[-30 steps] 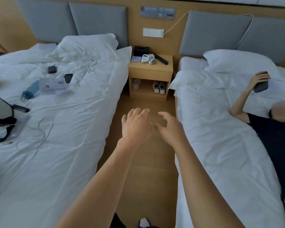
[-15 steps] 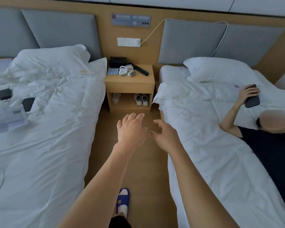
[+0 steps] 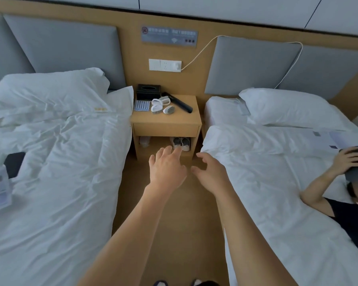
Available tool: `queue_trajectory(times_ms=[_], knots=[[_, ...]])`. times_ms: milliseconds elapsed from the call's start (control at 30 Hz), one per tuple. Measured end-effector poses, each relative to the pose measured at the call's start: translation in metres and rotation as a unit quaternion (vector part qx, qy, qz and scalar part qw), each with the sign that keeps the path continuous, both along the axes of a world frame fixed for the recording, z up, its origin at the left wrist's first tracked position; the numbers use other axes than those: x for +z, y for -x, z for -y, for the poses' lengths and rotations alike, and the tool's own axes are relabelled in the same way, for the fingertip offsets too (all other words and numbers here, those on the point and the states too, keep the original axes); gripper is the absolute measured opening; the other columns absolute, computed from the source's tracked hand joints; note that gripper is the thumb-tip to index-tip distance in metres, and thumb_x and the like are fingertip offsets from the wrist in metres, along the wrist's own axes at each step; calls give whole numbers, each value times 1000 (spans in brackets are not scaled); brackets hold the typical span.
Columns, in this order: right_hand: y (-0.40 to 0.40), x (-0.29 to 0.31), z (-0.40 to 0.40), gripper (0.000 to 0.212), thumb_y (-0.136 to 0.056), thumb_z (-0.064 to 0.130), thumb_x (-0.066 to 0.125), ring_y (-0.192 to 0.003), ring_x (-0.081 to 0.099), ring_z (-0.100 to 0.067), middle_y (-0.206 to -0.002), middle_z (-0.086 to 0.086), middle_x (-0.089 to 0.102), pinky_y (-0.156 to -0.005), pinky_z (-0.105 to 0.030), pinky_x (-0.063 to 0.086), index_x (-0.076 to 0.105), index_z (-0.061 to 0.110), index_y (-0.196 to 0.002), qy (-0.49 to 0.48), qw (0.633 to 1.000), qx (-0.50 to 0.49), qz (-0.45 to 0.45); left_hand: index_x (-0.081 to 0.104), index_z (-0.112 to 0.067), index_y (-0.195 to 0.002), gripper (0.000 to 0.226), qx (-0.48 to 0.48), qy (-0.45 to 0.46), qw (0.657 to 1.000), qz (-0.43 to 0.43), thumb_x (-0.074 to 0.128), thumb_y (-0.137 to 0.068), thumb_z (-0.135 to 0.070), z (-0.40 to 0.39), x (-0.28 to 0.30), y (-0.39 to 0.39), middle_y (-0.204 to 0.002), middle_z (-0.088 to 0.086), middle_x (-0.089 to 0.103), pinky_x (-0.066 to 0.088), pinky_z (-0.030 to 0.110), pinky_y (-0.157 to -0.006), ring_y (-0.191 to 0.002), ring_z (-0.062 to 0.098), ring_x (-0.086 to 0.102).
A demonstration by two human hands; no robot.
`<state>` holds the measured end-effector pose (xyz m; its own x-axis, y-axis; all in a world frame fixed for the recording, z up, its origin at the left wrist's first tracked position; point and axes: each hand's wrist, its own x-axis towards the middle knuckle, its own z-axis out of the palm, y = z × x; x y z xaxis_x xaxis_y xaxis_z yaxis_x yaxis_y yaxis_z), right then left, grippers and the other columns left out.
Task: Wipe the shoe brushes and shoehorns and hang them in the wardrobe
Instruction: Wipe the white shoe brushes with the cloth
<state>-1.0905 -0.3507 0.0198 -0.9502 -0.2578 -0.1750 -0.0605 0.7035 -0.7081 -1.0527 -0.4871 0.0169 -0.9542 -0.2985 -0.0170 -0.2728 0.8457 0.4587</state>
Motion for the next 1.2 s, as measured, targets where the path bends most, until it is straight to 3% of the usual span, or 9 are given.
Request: queue_trajectory(times_ms=[167,267,600,667,767,900,1033,1200], knots=[[55,-7,33,52,-95,30,63,-135,47,-21,-149,-1,47,-104,-32,41,46,31,-144,-2,1000,19,-3,33,-31,-149,60,23,-4,1000,8,57,-95,-34,35,-14,50,-157,3,35,16,54,-119,-149,27,23],[96,-17,51,51,-95,29,63,-133,48,-21,-146,1,50,-101,-30,40,46,30,-143,1,999,36,-6,32,-31,-150,61,40,-6,999,7,57,-95,-35,54,-21,83,-156,4,36,18,54,-120,-148,27,24],[270,-26,116,55,-94,35,63,-134,47,-21,-146,1,49,-106,-41,45,43,30,-145,-4,994,104,24,34,-28,-148,57,112,12,993,38,52,-95,-37,107,-10,229,-149,6,41,19,53,-120,-144,29,29],[304,-23,123,54,-93,32,63,-128,51,-20,-142,1,53,-100,-39,48,45,27,-144,-6,993,118,24,34,-30,-149,56,123,16,992,35,52,-96,-36,113,-8,263,-152,5,39,19,52,-120,-145,28,29],[352,-22,133,52,-92,29,61,-111,56,-18,-131,1,60,-78,-26,46,47,26,-142,-3,992,128,24,33,-30,-150,60,125,18,991,35,54,-94,-34,121,-9,308,-155,5,36,21,51,-118,-145,28,29],[400,-24,141,52,-92,30,61,-118,55,-21,-137,1,55,-80,-28,43,46,31,-143,-8,992,120,36,32,-31,-151,61,131,6,990,56,54,-93,-34,130,-18,354,-156,5,35,21,51,-119,-146,29,27],[441,-34,146,51,-94,29,62,-101,50,-11,-139,1,54,-63,-14,34,46,29,-143,-10,992,122,33,35,-30,-149,60,125,8,990,59,56,-93,-34,139,-31,399,-151,5,41,24,51,-115,-143,28,32],[491,-48,161,53,-95,33,62,-118,55,-17,-145,3,51,-76,-21,42,44,30,-144,-27,994,98,42,36,-30,-148,59,101,9,992,72,57,-93,-38,159,-50,458,-146,3,45,29,50,-112,-136,27,40]])
